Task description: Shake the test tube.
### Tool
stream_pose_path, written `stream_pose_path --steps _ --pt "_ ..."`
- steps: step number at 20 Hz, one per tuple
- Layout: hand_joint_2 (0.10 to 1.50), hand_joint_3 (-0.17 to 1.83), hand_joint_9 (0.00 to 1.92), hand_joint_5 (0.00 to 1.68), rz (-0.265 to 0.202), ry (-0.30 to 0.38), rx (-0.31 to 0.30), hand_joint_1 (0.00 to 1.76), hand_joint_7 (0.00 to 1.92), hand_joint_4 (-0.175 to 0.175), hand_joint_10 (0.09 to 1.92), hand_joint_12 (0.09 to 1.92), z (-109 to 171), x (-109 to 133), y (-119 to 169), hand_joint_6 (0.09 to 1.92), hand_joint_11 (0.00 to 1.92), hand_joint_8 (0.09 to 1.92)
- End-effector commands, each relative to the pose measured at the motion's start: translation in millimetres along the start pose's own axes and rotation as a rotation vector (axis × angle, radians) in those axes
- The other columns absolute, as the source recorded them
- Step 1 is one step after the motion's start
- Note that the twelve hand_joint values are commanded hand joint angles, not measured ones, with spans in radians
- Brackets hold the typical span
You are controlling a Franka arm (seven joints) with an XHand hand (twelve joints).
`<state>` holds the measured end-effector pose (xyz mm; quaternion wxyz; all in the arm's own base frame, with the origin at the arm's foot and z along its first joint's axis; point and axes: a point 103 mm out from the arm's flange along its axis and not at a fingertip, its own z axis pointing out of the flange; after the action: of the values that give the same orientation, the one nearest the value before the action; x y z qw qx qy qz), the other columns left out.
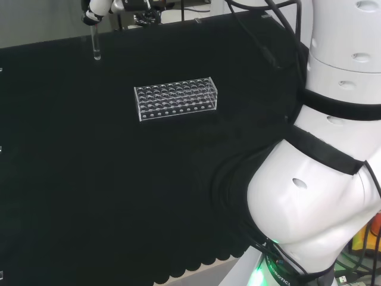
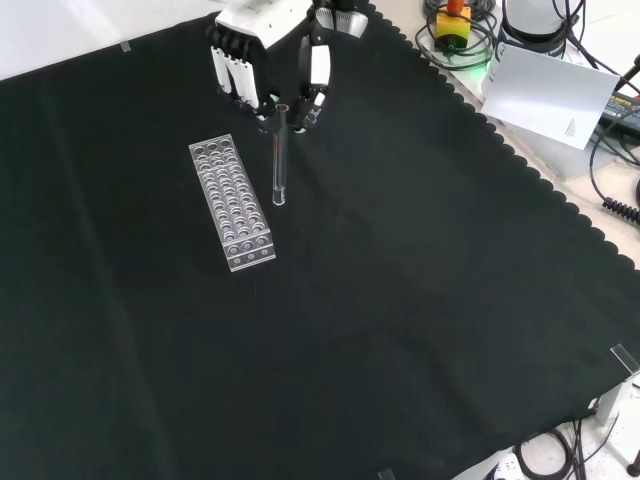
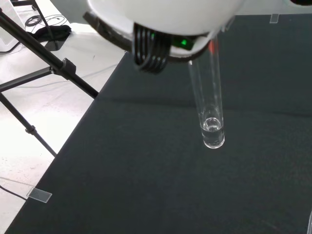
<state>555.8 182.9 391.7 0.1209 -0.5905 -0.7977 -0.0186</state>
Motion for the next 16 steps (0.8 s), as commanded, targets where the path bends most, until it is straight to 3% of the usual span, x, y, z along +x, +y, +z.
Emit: stream_pose_path --steps 1,9,13,16 --pt "0.73 0.48 1.62 1.36 0.099 -0.029 -0.008 1.33 1.39 -0.175 0.62 0.77 -2 -40 -7 0.15 1.29 0.65" --pt "0.73 0.48 1.62 1.36 0.441 -0.121 -0.018 1.33 1.39 -0.175 0.63 0.78 -20 -183 -48 0.15 1.28 0.65" --pt "0.73 0.48 1.61 1.36 0.589 -0.169 -0.037 1.33 1.39 -0.175 0.63 0.78 -40 -243 -73 0.14 1.28 0.66" --pt "0.73 0.48 1.61 1.36 0.67 -0.201 -0.049 1.33 1.39 -0.175 0.63 0.78 -54 -275 -87 0.14 1.28 0.66"
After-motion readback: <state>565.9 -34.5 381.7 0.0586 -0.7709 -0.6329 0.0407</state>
